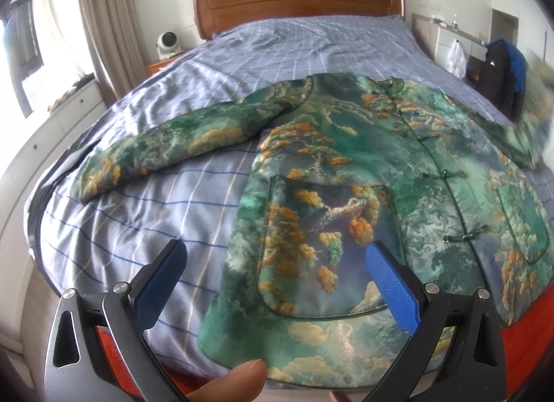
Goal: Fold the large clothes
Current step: 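Grasp the sleeve cuff with the right tool and fold it across the jacket front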
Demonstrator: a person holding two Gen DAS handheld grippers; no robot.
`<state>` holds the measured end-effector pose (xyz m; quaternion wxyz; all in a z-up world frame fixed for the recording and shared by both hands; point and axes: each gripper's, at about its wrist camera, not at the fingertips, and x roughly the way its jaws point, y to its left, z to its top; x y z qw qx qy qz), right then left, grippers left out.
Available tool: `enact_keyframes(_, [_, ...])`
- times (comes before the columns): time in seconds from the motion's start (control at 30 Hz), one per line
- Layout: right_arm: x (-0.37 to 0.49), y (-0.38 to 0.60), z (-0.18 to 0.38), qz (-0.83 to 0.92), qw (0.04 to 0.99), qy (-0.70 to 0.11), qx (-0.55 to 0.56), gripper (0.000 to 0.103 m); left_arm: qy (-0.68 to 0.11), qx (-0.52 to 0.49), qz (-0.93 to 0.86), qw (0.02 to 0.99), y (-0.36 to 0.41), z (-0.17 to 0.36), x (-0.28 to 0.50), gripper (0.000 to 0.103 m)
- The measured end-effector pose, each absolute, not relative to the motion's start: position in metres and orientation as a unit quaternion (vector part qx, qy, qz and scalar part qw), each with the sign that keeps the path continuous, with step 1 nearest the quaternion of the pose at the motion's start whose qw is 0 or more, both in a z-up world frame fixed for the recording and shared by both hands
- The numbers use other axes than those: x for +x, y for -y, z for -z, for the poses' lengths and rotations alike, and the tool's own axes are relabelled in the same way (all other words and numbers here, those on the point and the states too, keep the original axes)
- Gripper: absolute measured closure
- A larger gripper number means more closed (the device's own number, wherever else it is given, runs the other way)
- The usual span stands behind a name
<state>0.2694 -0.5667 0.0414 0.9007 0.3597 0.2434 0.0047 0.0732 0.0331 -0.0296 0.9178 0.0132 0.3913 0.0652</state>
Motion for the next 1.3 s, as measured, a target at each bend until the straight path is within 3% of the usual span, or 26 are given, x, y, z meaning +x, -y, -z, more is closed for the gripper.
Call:
enact_keyframes(0.13, [0.320,0.449,-0.076,-0.103,0.916,-0.250,0.297,0.082,-0.383,0.023,-0.068,0.921,-0.035,0.027,0.067,0.000])
enact_keyframes(0.23, [0.355,0.359,-0.069,-0.145,0.919,-0.267,0.250,0.082,-0.373,0.024,-0.081,0.924,-0.044,0.023,0.063,0.000])
enact_keyframes(0.53, [0.399,0.194,0.048,-0.164,0.896,-0.374,0.172,0.080,-0.391,-0.006,-0.096,0.915,-0.065,0.033,0.064,0.000])
enact_keyframes(0.57, [0.403,0.186,0.064,-0.167,0.887,-0.395,0.170,0.066,-0.392,-0.004,-0.096,0.915,-0.064,0.034,0.064,0.000])
enact_keyframes(0.6, [0.408,0.185,0.078,-0.174,0.878,-0.410,0.176,0.045,-0.393,-0.003,-0.095,0.915,-0.063,0.035,0.064,0.000])
enact_keyframes(0.67, [0.414,0.190,0.097,-0.193,0.857,-0.432,0.205,0.028,-0.394,0.001,-0.093,0.914,-0.061,0.036,0.064,0.000])
enact_keyframes(0.87, [0.374,0.207,0.072,-0.245,0.852,-0.402,0.227,0.027,-0.399,0.001,-0.085,0.913,-0.055,0.040,0.068,0.000])
enact_keyframes(1.03, [0.361,0.255,0.047,-0.201,0.878,-0.374,0.220,0.018,-0.406,-0.003,-0.076,0.911,-0.049,0.044,0.071,0.000])
enact_keyframes(1.2, [0.392,0.286,0.112,-0.169,0.820,-0.475,0.271,0.016,-0.403,0.014,-0.072,0.912,-0.041,0.040,0.066,0.000])
enact_keyframes(1.3, [0.381,0.281,0.110,-0.157,0.842,-0.450,0.252,0.017,-0.397,0.026,-0.074,0.914,-0.039,0.039,0.061,0.000])
